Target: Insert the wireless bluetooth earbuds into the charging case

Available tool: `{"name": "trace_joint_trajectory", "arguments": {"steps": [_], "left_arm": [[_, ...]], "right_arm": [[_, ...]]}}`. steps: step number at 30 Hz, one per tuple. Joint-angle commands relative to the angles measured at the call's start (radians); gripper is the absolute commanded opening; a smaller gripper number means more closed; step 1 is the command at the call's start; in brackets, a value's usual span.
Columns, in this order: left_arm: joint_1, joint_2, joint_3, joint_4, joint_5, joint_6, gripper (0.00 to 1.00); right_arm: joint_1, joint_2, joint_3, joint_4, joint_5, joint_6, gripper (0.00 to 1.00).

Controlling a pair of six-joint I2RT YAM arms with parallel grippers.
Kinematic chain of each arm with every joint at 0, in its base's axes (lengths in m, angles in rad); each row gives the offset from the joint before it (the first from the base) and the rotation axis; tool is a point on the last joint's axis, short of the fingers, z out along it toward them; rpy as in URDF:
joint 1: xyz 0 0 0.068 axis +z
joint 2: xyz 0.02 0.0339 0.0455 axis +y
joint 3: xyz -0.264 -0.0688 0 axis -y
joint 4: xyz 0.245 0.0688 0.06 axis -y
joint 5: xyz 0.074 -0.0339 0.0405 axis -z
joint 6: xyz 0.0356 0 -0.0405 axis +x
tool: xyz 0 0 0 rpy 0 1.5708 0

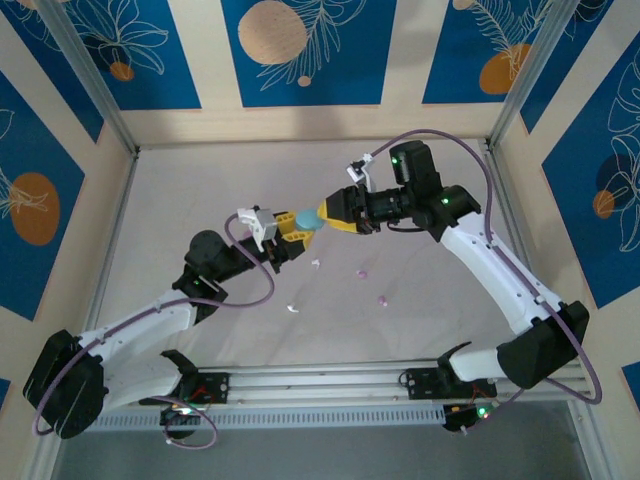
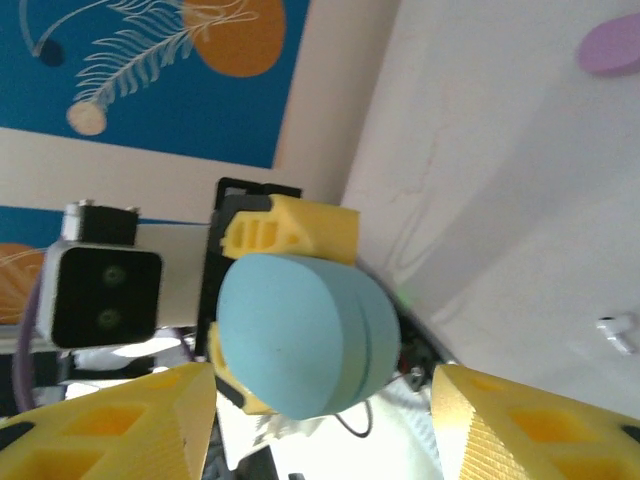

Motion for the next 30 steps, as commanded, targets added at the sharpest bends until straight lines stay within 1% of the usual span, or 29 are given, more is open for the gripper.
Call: {"name": "trace_joint_trajectory", "arguments": {"steps": [1, 4, 6, 10, 12, 14, 15, 20, 26, 30], "left_arm": [[0.004, 0.013, 0.039, 0.083, 0.023, -0.030, 0.27], [0.005, 0.025, 0.046, 0.106, 0.023, -0.045, 0.27], [0.004, 0.034, 0.053, 0.114, 0.031, -0.050, 0.27], [0.003, 0.051, 0.061, 0.131, 0.053, -0.061, 0.27], [0.003, 0.054, 0.064, 0.132, 0.062, -0.062, 0.27], [0.003, 0.052, 0.062, 0.132, 0.065, -0.062, 0.27], [0.003, 0.051, 0.062, 0.131, 0.066, -0.062, 0.27], [0.002, 0.051, 0.067, 0.125, 0.085, -0.062, 0.27], [0.002, 0.051, 0.070, 0.116, 0.068, -0.056, 0.28], [0.001, 0.046, 0.069, 0.092, 0.046, -0.038, 0.30]], "right_arm": [[0.010, 0.024, -0.029, 0.071, -0.146, 0.058, 0.55], [0.018, 0.022, -0.078, 0.131, -0.185, 0.086, 0.51], [0.017, 0.021, -0.105, 0.180, -0.208, 0.117, 0.50], [0.020, 0.022, -0.115, 0.224, -0.194, 0.147, 0.50], [0.016, 0.020, -0.118, 0.234, -0.184, 0.160, 0.50], [0.004, 0.015, -0.118, 0.236, -0.174, 0.170, 0.54], [-0.002, 0.013, -0.122, 0.240, -0.165, 0.179, 0.54], [0.000, 0.025, -0.153, 0.371, -0.186, 0.274, 0.54], [0.019, 0.036, -0.157, 0.381, -0.204, 0.273, 0.37], [0.017, 0.018, -0.188, 0.431, -0.219, 0.304, 0.31]]}}
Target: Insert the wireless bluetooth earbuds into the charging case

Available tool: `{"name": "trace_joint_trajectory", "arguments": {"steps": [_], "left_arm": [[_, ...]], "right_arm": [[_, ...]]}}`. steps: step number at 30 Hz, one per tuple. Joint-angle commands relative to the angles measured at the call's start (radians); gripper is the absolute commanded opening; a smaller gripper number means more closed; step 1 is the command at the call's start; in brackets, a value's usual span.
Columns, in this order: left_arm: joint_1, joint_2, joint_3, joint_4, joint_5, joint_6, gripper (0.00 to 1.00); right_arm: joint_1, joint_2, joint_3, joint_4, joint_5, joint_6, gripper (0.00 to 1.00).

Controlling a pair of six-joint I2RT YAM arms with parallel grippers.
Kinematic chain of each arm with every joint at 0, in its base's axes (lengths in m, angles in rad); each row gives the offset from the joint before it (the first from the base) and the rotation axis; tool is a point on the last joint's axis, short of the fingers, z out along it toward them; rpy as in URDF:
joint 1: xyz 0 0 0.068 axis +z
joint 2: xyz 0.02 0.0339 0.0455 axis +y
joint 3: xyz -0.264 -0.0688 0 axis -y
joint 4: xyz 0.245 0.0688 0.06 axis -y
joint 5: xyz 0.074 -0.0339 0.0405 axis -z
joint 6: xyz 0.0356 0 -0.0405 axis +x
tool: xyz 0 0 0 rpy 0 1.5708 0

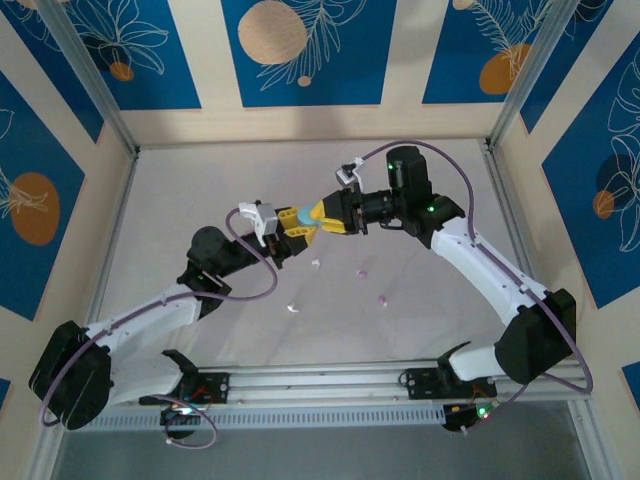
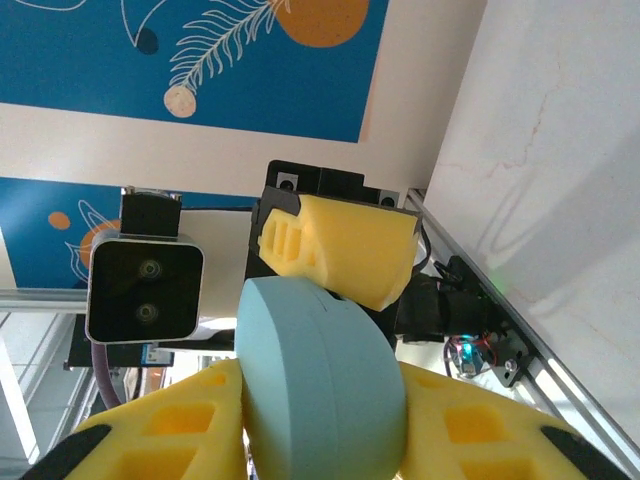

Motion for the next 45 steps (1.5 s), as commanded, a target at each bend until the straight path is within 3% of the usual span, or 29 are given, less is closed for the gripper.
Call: {"name": "trace_joint_trajectory", "arguments": {"steps": [1, 9, 13, 17, 22, 31, 34, 39, 45], "left_arm": [[-0.001, -0.009, 0.043, 0.019, 0.004, 0.015, 0.31], [-0.001, -0.008, 0.050, -0.008, 0.035, 0.029, 0.32], [0.000, -0.009, 0.051, -0.015, 0.036, 0.035, 0.32], [-0.001, -0.009, 0.058, -0.036, 0.029, 0.049, 0.33], [-0.001, -0.016, 0.058, -0.078, 0.000, 0.077, 0.44], [0.001, -0.028, 0.035, -0.135, -0.046, 0.119, 0.78], [-0.001, -0.065, 0.003, -0.166, -0.095, 0.121, 0.81], [0.001, -0.150, 0.008, -0.382, -0.241, 0.121, 0.83], [0.001, -0.190, 0.093, -0.705, -0.371, 0.094, 0.83]], "right_arm": [[0.017, -0.011, -0.035, 0.045, -0.036, 0.032, 0.31], [0.016, 0.000, -0.048, 0.104, -0.060, 0.079, 0.45], [0.017, 0.004, -0.049, 0.108, -0.067, 0.085, 0.45], [0.008, -0.005, -0.055, 0.090, -0.041, 0.075, 0.32], [-0.030, -0.033, -0.111, 0.149, -0.015, 0.125, 0.22], [-0.119, -0.107, -0.191, 0.208, 0.053, 0.171, 0.21], [-0.194, -0.122, -0.226, 0.154, 0.107, 0.120, 0.22], [-0.327, -0.036, -0.248, -0.046, 0.272, -0.088, 0.22], [-0.391, 0.217, -0.211, 0.005, 0.245, -0.170, 0.22]]}}
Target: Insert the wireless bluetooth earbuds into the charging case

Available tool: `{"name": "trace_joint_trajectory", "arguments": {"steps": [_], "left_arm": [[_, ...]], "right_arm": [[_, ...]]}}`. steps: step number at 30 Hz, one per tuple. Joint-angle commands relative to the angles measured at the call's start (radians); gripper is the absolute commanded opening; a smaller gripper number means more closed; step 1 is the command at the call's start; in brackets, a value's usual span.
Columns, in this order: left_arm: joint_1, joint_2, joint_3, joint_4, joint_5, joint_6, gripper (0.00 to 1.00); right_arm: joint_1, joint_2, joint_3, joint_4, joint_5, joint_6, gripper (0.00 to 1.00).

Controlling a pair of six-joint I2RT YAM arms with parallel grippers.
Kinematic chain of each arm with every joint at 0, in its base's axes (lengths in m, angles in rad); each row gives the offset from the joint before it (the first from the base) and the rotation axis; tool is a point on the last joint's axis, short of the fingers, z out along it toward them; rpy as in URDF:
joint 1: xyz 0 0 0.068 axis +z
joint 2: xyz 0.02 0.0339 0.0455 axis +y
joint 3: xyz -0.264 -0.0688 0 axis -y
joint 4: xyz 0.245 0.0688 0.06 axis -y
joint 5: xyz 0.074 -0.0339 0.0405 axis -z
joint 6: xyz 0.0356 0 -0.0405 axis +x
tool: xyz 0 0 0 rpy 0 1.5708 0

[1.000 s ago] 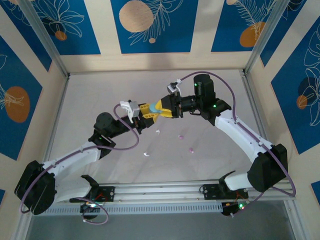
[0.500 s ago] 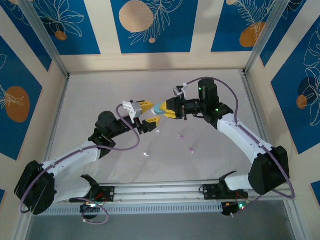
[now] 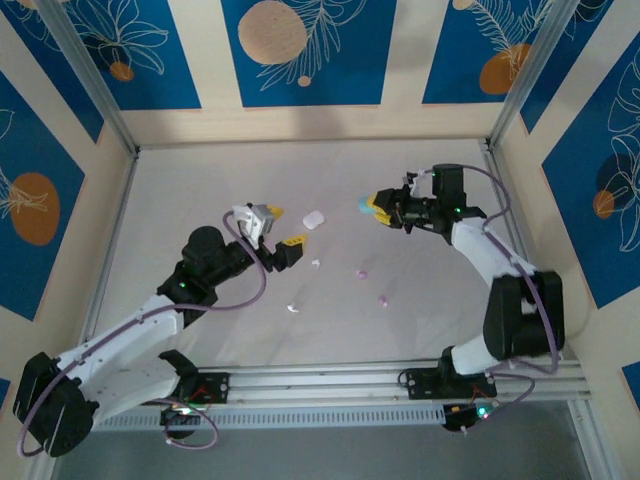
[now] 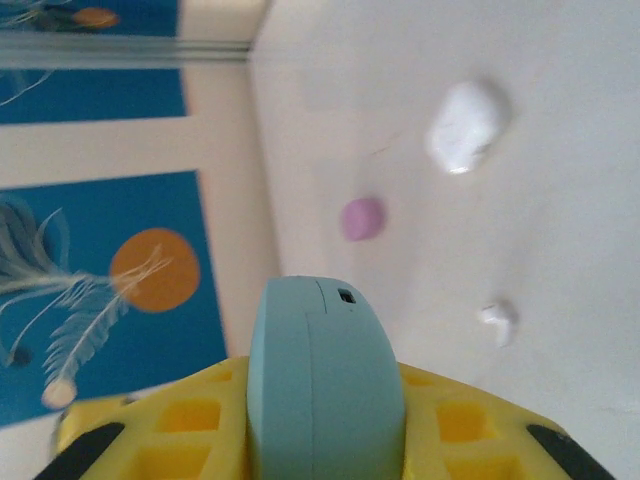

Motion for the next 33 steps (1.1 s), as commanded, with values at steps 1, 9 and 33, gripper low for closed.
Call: {"name": "trace_joint_trajectory", "arguments": {"steps": [1, 9, 33], "left_arm": [[0.003, -0.012, 0.071, -0.245, -0.118, -0.012, 0.83], [0.004, 0.068, 0.193, -0.503, -0.170, -0.082, 0.82], [0.008, 0.062, 0.201, -0.531, -0.213, -0.068, 0.84]], "right_arm": [[-0.001, 0.125, 0.031, -0.037, 0.003, -0.101, 0.22], [0.012, 0.408, 0.204, -0.081, 0.003, -0.201, 0.22], [-0.012, 0.488, 0.285, -0.325, 0.213, -0.391, 0.47]]}}
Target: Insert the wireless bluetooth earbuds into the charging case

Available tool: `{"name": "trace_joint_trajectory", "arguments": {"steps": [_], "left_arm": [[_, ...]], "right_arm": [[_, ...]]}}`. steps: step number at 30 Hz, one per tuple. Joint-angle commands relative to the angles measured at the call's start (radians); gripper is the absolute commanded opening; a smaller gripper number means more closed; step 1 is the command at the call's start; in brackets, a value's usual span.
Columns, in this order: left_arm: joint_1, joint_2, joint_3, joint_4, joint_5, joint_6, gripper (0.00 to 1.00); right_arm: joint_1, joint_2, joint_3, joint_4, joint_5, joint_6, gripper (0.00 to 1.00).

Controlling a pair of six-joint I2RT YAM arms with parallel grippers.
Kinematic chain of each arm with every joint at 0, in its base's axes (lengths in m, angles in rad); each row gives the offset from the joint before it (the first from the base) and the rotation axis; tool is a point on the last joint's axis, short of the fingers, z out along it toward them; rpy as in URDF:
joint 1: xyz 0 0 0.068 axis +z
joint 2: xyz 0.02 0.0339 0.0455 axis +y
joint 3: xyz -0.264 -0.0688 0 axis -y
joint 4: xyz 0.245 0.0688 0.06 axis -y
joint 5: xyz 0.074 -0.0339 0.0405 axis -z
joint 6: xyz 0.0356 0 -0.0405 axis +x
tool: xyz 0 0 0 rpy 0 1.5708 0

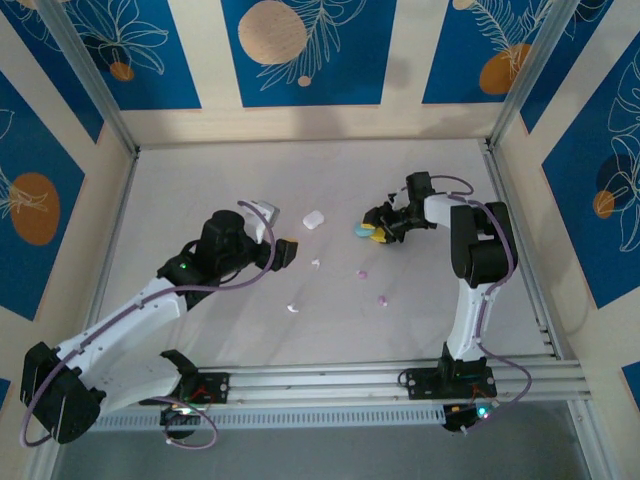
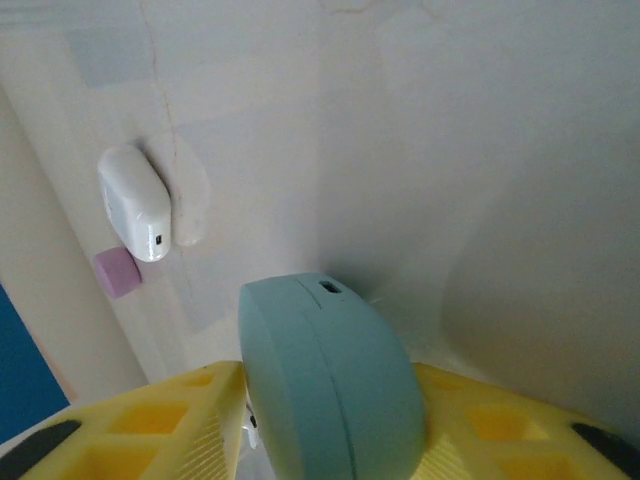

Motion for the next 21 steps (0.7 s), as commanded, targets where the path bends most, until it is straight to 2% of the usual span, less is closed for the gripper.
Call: {"name": "trace_joint_trajectory", "arguments": {"steps": [1, 9, 16, 21], "left_arm": [[0.006, -0.028, 0.013, -0.006, -0.021, -0.005, 0.84], [0.017, -0.028, 0.028, -0.075, -0.094, -0.030, 0.88], [0.083, -0.044, 0.020, -0.106, -0.073, -0.099, 0.89], [0.156, -0.062, 0.020, -0.135, -0.014, -0.144, 0.90]], "right_arm": [[-0.010, -0.046, 0.035, -0.125, 0.110, -0.069, 0.49], [0.034, -0.087, 0.180, -0.302, 0.332, -0.200, 0.56], [0.227, 0.011, 0.392, -0.388, 0.479, -0.361, 0.57], [0.332, 0.147, 0.583, -0.453, 0.510, -0.452, 0.59]]}}
